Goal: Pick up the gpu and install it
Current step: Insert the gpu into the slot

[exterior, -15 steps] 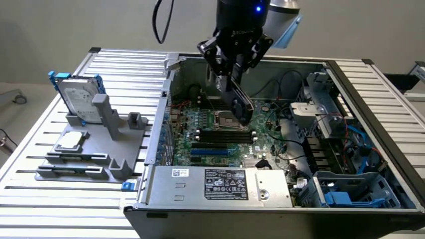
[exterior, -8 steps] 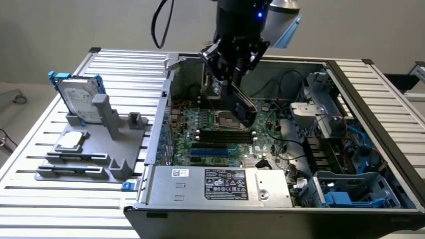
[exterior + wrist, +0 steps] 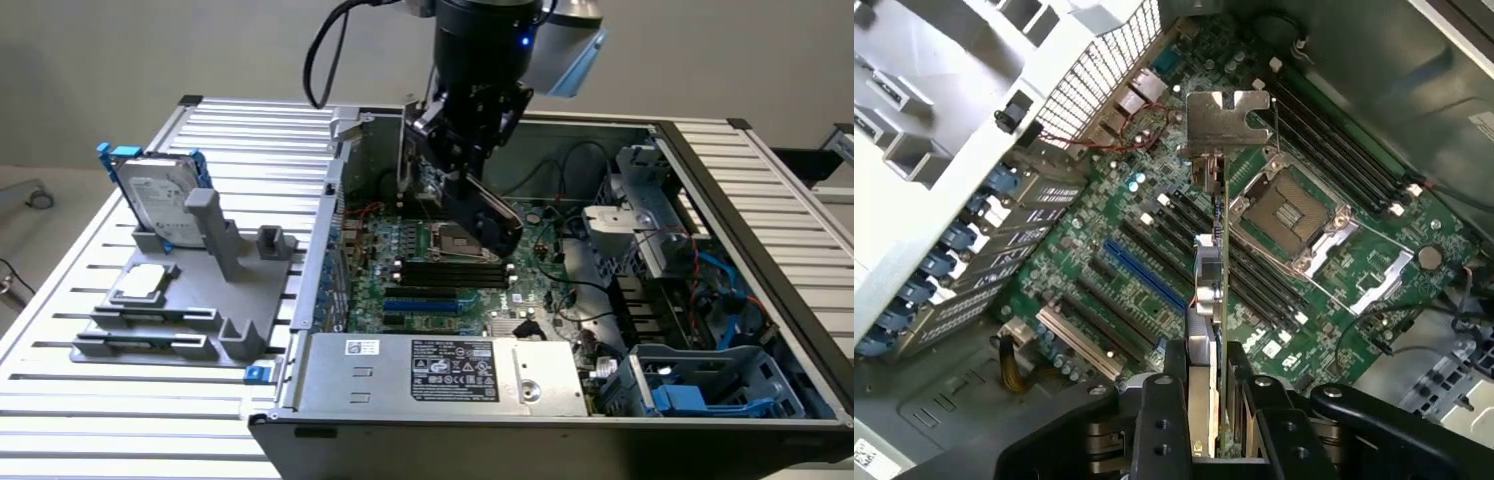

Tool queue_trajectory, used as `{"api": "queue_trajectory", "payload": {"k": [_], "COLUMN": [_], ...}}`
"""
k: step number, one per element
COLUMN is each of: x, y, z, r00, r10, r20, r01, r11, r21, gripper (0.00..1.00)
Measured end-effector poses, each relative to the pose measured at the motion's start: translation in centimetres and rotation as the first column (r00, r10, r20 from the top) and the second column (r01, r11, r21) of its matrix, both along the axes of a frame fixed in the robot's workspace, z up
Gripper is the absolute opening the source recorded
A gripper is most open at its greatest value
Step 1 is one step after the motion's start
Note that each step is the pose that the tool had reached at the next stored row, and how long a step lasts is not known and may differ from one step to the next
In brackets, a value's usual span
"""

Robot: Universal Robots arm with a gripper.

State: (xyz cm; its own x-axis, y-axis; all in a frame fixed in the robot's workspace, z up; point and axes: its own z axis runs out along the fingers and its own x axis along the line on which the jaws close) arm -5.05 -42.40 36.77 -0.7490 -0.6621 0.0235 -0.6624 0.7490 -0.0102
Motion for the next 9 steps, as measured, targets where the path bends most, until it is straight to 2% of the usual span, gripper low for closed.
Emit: {"api": "queue_trajectory", "payload": {"k": [4, 9], "x": [0.00, 0.00], "y": [0.00, 0.00], "z": [-0.43, -0.92], "r00": [0.9974, 0.9867], "r10": [0.072, 0.163], "r20": [0.0000, 0.0001], "r01": [-0.072, -0.163], "r11": [0.9974, 0.9867], "r21": [0.0003, 0.0007], "gripper": [0.27, 0.27]}}
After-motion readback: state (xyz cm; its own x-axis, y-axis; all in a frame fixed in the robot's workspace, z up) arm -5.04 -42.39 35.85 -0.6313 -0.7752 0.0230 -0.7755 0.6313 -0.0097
